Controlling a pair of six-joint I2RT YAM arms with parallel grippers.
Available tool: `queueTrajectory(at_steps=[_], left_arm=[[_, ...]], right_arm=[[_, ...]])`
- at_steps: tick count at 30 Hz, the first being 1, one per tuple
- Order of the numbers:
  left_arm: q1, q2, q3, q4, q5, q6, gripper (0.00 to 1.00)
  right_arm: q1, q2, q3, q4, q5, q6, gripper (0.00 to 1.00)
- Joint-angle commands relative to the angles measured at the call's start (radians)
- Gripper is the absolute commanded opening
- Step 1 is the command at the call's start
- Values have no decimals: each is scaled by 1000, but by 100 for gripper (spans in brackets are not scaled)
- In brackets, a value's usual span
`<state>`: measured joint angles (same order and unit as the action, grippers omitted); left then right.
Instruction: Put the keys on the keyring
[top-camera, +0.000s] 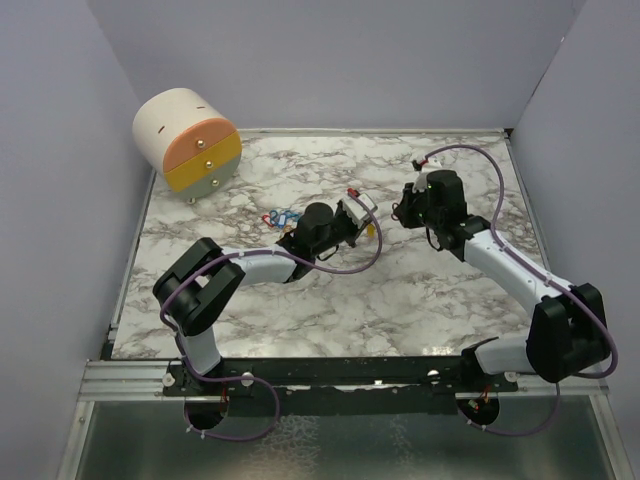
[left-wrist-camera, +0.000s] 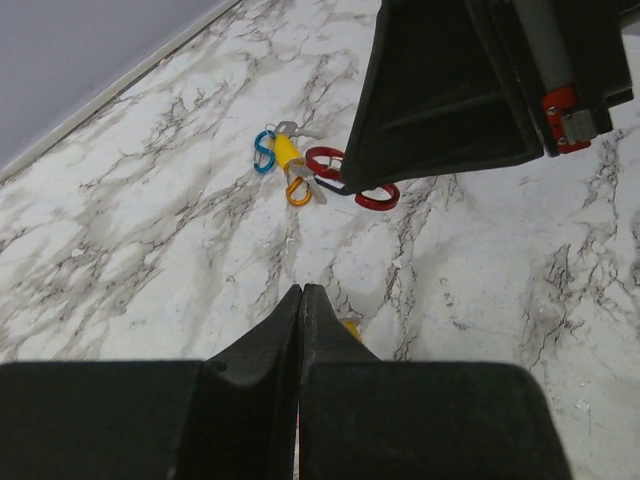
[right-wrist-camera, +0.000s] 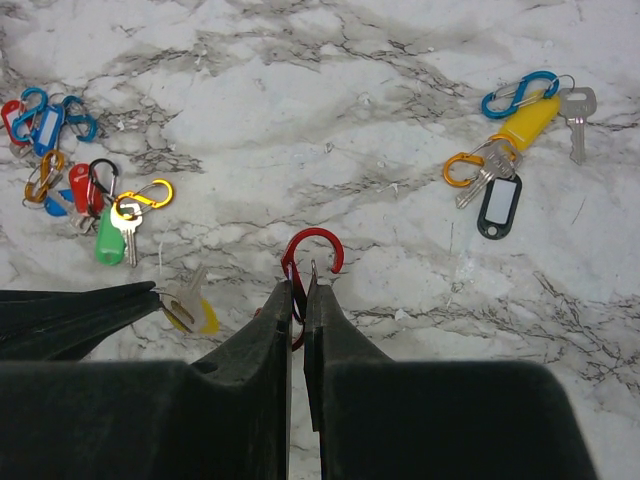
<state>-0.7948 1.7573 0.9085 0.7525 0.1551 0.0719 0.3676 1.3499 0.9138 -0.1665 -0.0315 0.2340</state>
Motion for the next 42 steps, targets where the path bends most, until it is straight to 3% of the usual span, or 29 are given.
queueTrajectory(at_steps=[1,42], left_arm=[[0,-16,37,63,69,24,0],[0,56,100,76,137,29,0]], right_arm=[[8,14,37,-6,-54,-15,1],[51,35,63,-18,-81,-35,1]])
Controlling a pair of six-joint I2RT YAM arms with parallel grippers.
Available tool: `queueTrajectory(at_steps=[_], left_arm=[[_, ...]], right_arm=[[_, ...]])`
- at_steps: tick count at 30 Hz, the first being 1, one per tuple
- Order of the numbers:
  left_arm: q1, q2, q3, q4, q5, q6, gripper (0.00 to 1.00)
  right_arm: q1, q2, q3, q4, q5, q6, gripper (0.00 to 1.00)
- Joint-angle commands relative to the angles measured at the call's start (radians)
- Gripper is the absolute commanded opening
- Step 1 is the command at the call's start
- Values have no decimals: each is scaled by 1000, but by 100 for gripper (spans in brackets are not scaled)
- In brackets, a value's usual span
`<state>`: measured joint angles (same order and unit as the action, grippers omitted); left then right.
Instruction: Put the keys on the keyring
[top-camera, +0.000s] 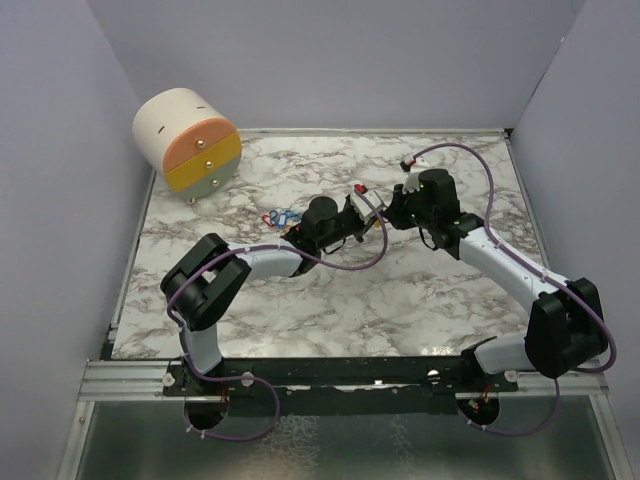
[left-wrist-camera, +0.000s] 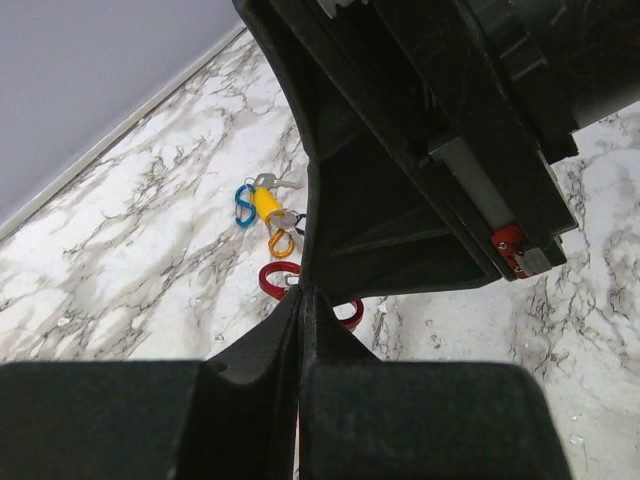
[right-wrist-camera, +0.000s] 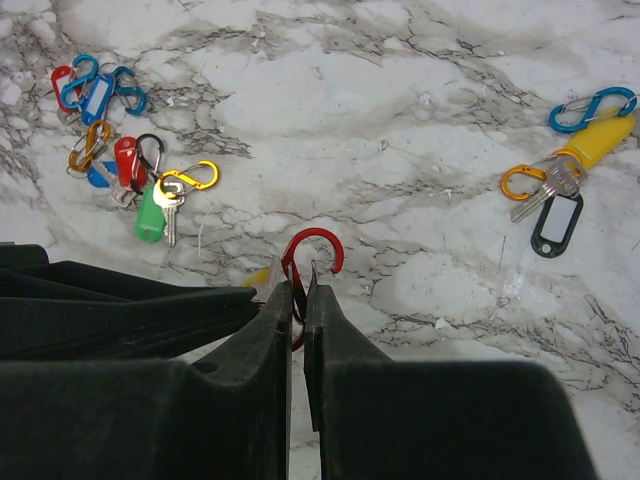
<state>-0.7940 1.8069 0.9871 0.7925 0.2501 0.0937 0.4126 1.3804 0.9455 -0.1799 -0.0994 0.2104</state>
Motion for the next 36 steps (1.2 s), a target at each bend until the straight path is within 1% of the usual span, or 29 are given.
queueTrajectory(at_steps=[1,24,29,36], left_arm=[[1,5,22,36,44,8,0],[-16,-16,-30,50,79,6,0],[-16,-16,-30,51,74,6,0],[-16,-15,-30,53,72,6,0]], right_arm=[[6,3,31,-4,-11,-10,1],[6,-18,22,5,26,31,1],[6,-29,18,10,31,38,3],[6,-37,13,13,45,42,4]])
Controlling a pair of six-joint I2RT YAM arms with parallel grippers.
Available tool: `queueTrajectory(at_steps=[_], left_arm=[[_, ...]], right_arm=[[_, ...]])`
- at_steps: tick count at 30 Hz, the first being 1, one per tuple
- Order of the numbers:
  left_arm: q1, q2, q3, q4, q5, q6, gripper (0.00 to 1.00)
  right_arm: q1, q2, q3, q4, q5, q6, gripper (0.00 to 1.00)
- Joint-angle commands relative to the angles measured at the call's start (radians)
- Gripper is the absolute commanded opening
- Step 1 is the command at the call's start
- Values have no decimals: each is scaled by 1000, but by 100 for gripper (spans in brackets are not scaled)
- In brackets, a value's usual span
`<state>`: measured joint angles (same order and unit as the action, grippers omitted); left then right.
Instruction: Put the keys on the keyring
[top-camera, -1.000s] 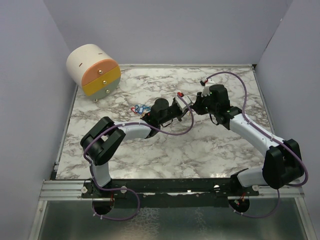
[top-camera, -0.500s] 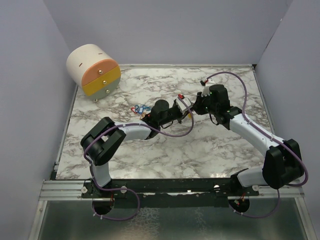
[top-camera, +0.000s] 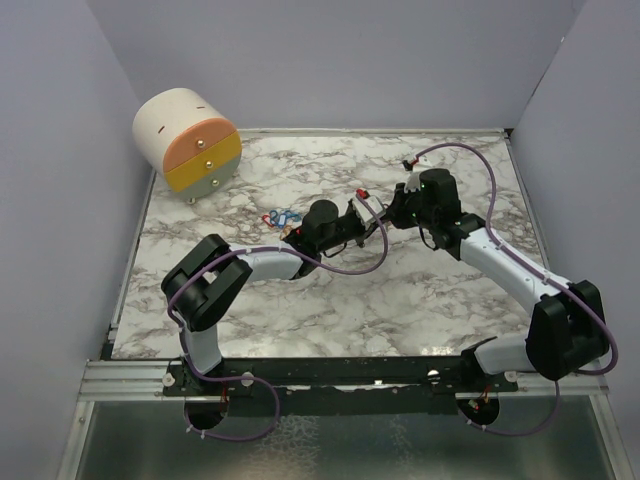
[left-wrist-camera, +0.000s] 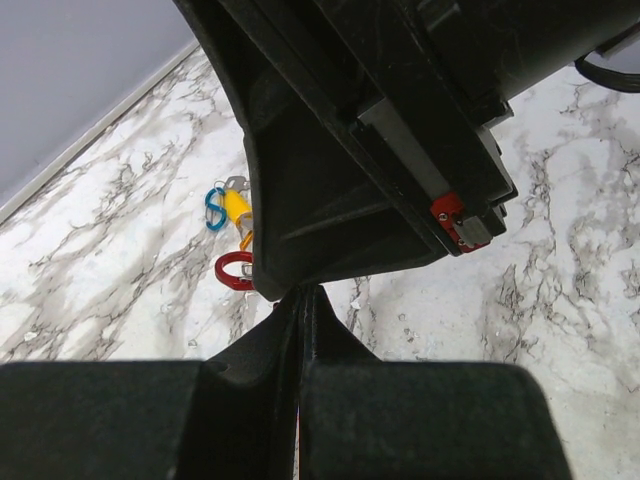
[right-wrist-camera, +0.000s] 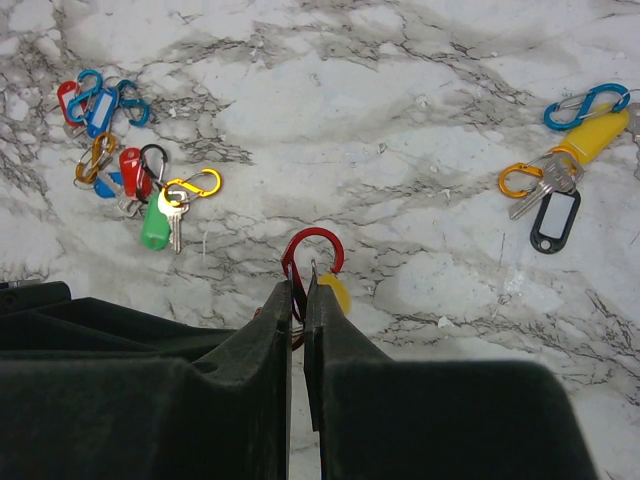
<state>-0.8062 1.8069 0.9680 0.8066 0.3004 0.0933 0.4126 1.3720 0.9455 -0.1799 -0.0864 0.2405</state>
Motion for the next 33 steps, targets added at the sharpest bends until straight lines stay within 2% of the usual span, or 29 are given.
queueTrajectory(at_steps=[1,4,9,14,21,29,31,33], left_arm=[[-3,-15,-10,38,21,6,0],[-3,-20,-14,38,3,1,0],[-4,-74,-64,77,-143,-51,0],[-3,-167,-150,166,-220,-69,12],[-4,-140,-181,215,-153,-92,29],[-4,-33,-204,325,-102,-131,37],[-4,-2,-216,381,-93,-141,43],[-3,29,-238,475,-89,-145,54]], right_arm=[[6,-27,13,11,32,12,3],[6,-27,16,10,39,11,1],[6,-21,13,10,45,10,1],[6,-17,15,10,45,10,1],[6,-26,13,14,44,13,1],[6,-39,6,20,51,34,1],[6,-43,4,25,50,37,1],[6,-47,4,23,52,42,1]])
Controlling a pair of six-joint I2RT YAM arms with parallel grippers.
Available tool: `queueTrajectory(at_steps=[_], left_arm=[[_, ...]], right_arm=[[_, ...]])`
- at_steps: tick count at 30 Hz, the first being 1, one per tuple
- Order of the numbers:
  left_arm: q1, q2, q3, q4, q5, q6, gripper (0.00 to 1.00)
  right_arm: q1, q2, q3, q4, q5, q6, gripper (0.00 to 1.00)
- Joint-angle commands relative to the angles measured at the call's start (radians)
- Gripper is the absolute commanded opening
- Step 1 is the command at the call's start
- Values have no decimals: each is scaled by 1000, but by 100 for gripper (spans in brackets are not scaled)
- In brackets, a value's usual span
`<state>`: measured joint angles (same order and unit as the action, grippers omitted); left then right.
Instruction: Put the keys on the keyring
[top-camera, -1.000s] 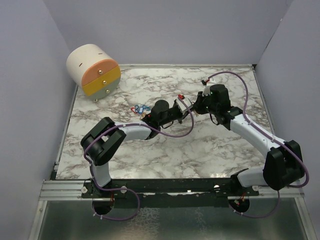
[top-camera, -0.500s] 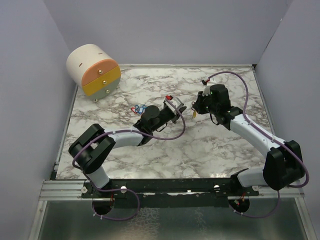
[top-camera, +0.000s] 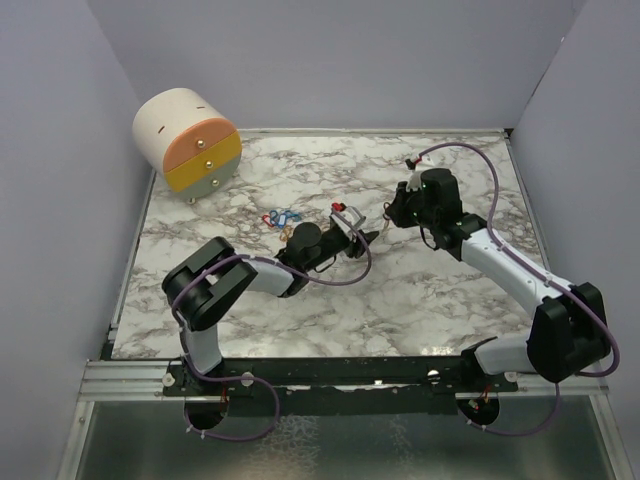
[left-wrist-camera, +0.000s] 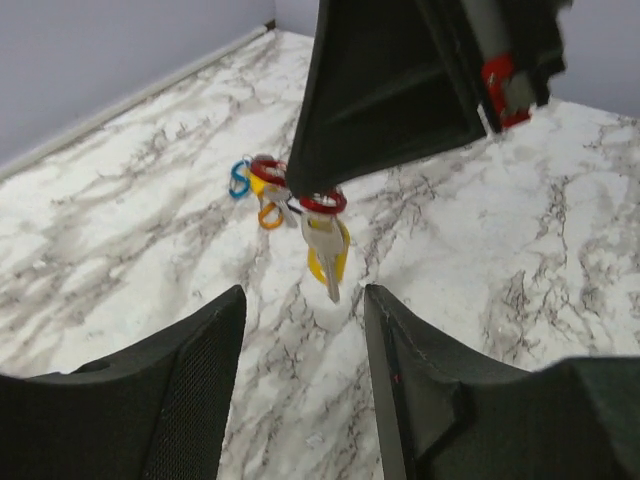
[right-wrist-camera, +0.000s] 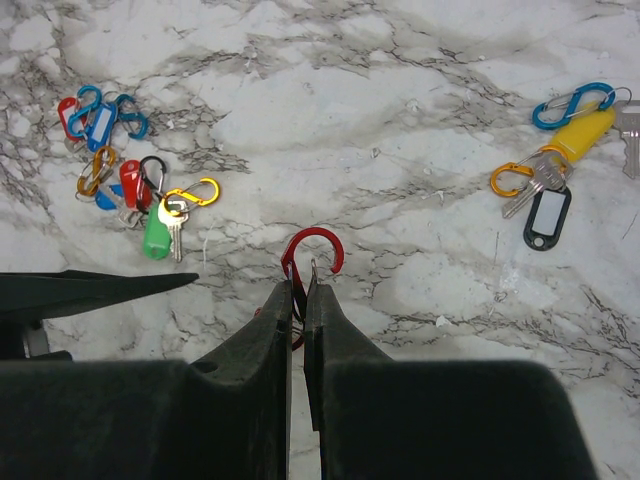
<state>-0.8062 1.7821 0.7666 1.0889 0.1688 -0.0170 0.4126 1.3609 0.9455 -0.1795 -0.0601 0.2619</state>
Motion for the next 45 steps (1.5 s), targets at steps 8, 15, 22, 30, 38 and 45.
queueTrajectory(at_steps=[8,15,22,30,38,45], left_arm=[[-5,231,-134,662,4,-34,99],[-20,289,-64,674,-56,0,99],[-67,328,18,673,-188,65,97],[-75,373,84,674,-257,68,95],[-74,399,153,674,-254,61,89],[-74,411,185,673,-233,48,68]], right_arm=[[6,-45,4,31,-3,31,1],[6,-48,3,47,-36,47,1],[6,-51,-3,65,-44,101,1],[6,-74,-15,81,-87,111,1],[6,-86,-20,73,-92,105,1],[6,-85,-22,75,-90,104,1]])
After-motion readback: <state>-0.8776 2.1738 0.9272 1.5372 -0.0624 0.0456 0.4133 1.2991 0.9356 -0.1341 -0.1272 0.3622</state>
